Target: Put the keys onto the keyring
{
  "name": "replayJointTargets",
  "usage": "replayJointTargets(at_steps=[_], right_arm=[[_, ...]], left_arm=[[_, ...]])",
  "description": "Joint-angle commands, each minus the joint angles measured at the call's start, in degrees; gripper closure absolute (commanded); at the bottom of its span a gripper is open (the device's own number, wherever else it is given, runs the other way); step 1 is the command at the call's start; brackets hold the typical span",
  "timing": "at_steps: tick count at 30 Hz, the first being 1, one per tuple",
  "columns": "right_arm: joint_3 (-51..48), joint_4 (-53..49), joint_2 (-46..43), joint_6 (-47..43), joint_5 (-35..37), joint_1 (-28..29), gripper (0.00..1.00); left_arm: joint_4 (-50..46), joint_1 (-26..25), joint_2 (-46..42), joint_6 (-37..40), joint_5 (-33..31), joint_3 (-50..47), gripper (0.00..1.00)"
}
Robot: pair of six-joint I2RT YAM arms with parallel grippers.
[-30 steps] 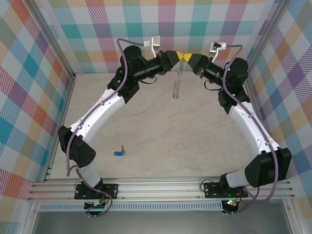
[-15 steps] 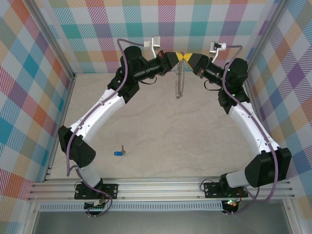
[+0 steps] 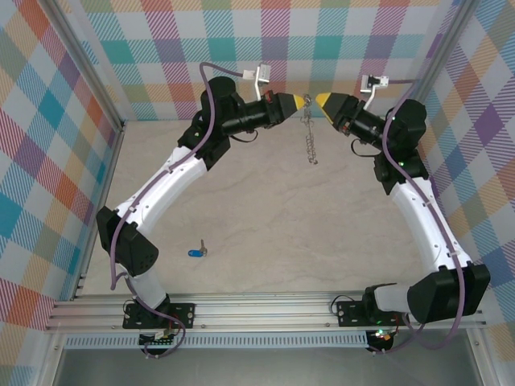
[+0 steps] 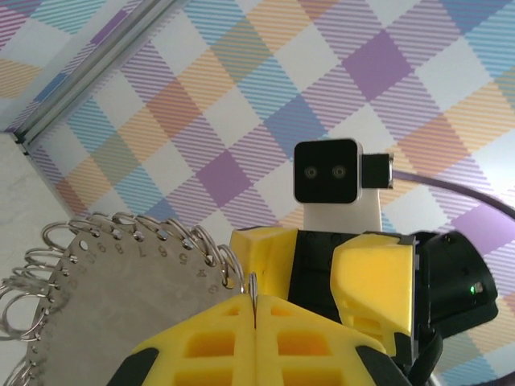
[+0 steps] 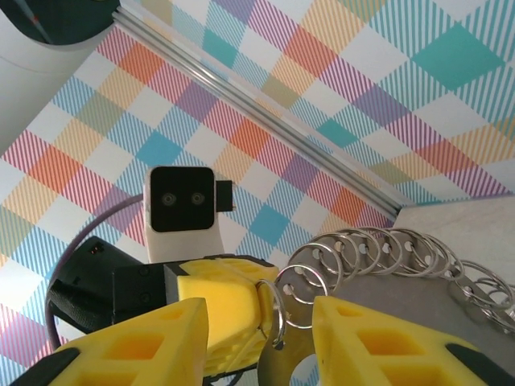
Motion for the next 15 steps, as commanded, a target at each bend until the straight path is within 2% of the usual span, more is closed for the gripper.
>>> replayJointTargets(at_steps=[1,15], right_arm=[[0.47,-2.53,-0.50,-2.21,-2.78,0.02,0.60],[7.00,-12.09,1.50,-9.57,-12.96,0.02,0.49]], left_arm=[[-1.06,0.81,-1.03,3.82,3.62,1.07,1.00],[-9.38,3.23,1.44,10.44,13.86,5.82,1.00]])
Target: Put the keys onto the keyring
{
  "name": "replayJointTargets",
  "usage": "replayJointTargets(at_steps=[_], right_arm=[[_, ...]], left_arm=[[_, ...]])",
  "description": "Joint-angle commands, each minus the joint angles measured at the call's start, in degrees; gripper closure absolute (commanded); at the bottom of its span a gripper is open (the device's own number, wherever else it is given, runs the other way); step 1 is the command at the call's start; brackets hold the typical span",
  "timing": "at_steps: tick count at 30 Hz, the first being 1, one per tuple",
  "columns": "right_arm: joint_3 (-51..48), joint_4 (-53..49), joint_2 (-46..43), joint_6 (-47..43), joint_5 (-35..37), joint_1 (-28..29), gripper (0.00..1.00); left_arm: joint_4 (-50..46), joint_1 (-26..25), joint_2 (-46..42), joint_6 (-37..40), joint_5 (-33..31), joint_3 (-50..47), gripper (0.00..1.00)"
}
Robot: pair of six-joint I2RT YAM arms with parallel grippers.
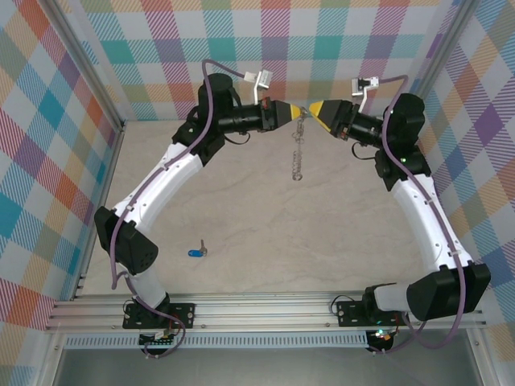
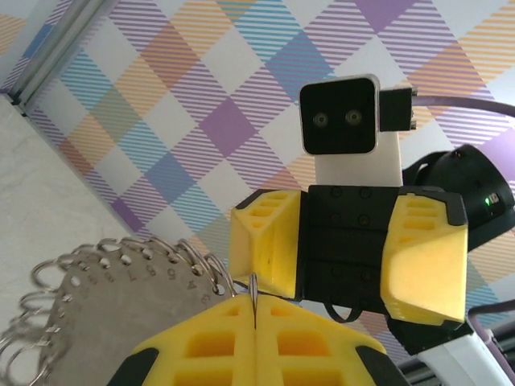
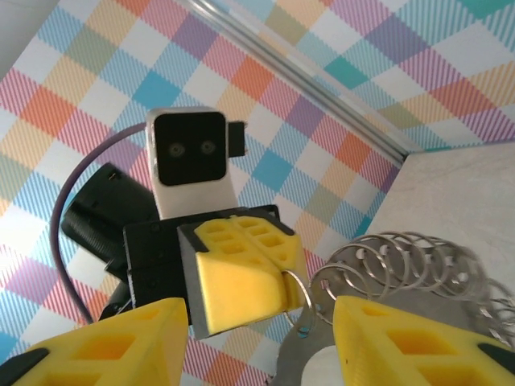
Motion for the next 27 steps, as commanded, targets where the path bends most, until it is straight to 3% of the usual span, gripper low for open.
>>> replayJointTargets(at_steps=[1,8,27], right_arm=[[3.14,-3.10,0.60,-4.38,-4.86,-0.03,0.49],[4.06,-4.73,1.42,-6.11,-7.14,0.01,0.49],[1.33,-9.93,0.82,-9.72,-2.38,-1.61,0.49]], left_arm=[[-1.85,0.85,1.37,2.98,5.15,4.03,1.00],[-3.13,1.13,3.47,3.70,8.81,6.86,1.00],[-4.36,1.31,5.77,5.18,10.48,8.36,1.00]])
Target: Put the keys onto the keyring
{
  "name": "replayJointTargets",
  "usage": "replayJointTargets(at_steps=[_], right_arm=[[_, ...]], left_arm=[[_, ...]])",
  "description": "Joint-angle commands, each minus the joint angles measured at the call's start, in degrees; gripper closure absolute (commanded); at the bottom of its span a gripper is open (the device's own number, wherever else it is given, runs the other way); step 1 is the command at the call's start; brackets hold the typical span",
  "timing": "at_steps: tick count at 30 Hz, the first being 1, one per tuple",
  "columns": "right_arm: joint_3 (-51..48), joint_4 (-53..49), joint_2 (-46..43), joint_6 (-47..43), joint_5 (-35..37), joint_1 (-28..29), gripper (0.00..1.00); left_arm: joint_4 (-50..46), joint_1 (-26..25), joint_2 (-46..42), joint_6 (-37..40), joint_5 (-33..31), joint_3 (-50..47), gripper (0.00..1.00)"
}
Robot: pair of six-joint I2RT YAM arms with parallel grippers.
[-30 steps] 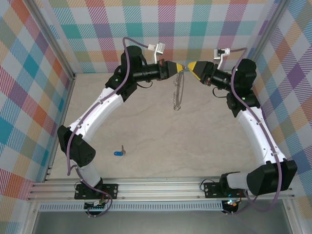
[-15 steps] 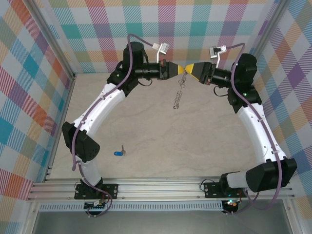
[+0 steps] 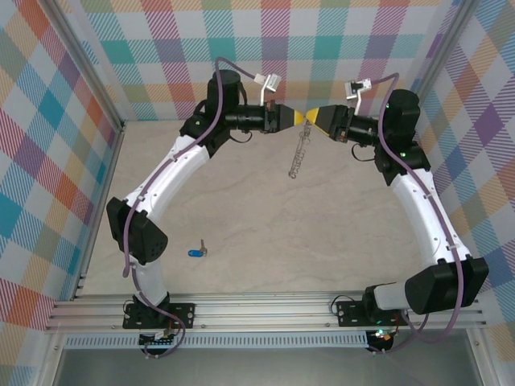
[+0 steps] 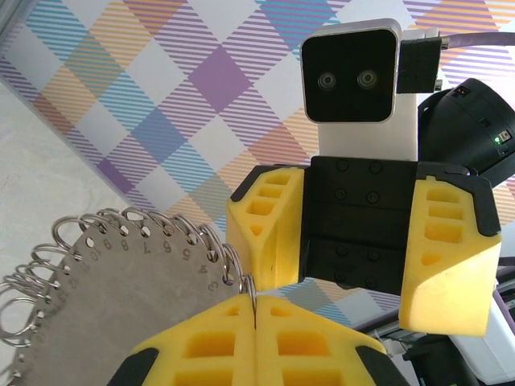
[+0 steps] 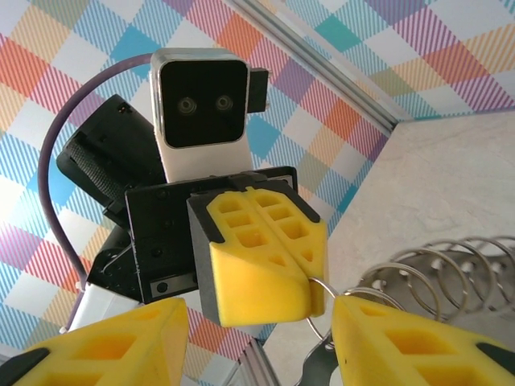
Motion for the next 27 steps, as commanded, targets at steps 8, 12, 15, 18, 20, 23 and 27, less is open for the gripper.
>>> replayJointTargets(at_steps=[8,12,15,18,20,23,27], right_arm=[[1.41,-4.76,-0.44,-4.10,-0.96,-1.24,0.50],[2.74,-6.96,-0.17,-5.89,-1.91,-1.44,0.50],[3.29,-7.31,0.00,-6.20,-2.69,-1.52,0.50],[3.56,-7.71,0.07,-6.47,-3.03,-1.70,0.50],[3.64,-7.65,0.17,-6.47,-3.05,-1.82,0.50],[3.74,-6.98,0.44,-5.95,-3.11,-1.92,0.50],[3.91,-6.01,0.71,-5.55,-2.76,-2.10,0.51]], left_arm=[[-0.51,0.46,1.42,1.72,3.91,5.22,1.00],[-0.54,0.46,2.30,1.70,4.90,6.25,1.00],[-0.89,0.46,2.92,1.63,5.43,7.19,1.00],[-1.15,0.46,3.33,1.68,5.79,7.89,1.00],[-1.14,0.46,3.32,1.70,5.86,8.03,1.00],[-1.52,0.46,3.15,1.92,5.99,7.99,1.00],[-2.54,0.46,2.75,2.74,6.41,7.93,1.00]])
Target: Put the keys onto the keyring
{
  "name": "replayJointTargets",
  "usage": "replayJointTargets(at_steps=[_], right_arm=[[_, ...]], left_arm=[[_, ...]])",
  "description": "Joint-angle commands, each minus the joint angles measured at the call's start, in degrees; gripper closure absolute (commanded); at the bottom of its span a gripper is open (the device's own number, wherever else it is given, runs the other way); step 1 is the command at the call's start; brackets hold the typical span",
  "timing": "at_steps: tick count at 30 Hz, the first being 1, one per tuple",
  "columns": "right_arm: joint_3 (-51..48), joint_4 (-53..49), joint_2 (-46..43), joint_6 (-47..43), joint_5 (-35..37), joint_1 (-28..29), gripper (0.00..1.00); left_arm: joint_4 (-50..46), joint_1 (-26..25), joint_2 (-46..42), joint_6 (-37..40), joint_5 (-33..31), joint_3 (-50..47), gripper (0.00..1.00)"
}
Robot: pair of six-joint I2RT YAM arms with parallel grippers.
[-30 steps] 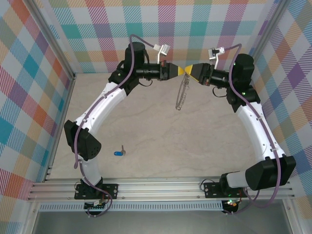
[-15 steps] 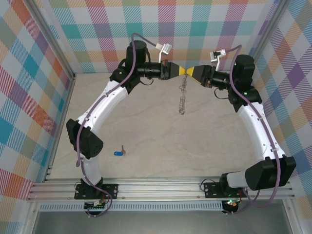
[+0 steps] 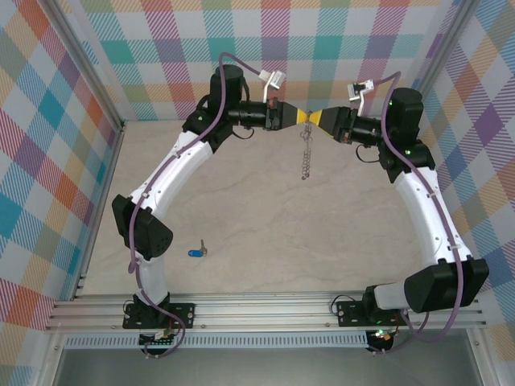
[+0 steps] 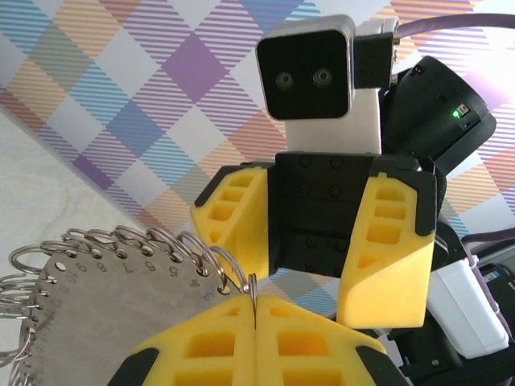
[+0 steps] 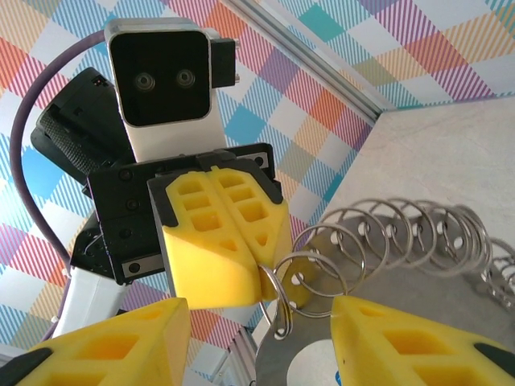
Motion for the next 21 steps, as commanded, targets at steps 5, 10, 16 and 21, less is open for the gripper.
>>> replayJointTargets(at_steps=[5,10,16,21], right_arm=[[1.86,2.58,0.51,0.22,-1.84,-0.87,0.52],[1.64,2.73,0.78,0.23,-2.68,-0.96,0.54],[1.42,4.13,1.29,1.23,-4.21,-0.96,0.56],[1.25,5.57,2.13,2.42,-5.16,-0.96,0.56]], left_arm=[[-0.28,0.46,-0.59,1.61,2.92,2.04,1.00],[-0.16,0.47,-0.64,1.65,3.51,2.03,1.00],[0.38,0.37,-0.79,1.36,3.66,2.23,1.00],[0.47,0.28,-0.86,1.24,3.73,2.29,1.00]])
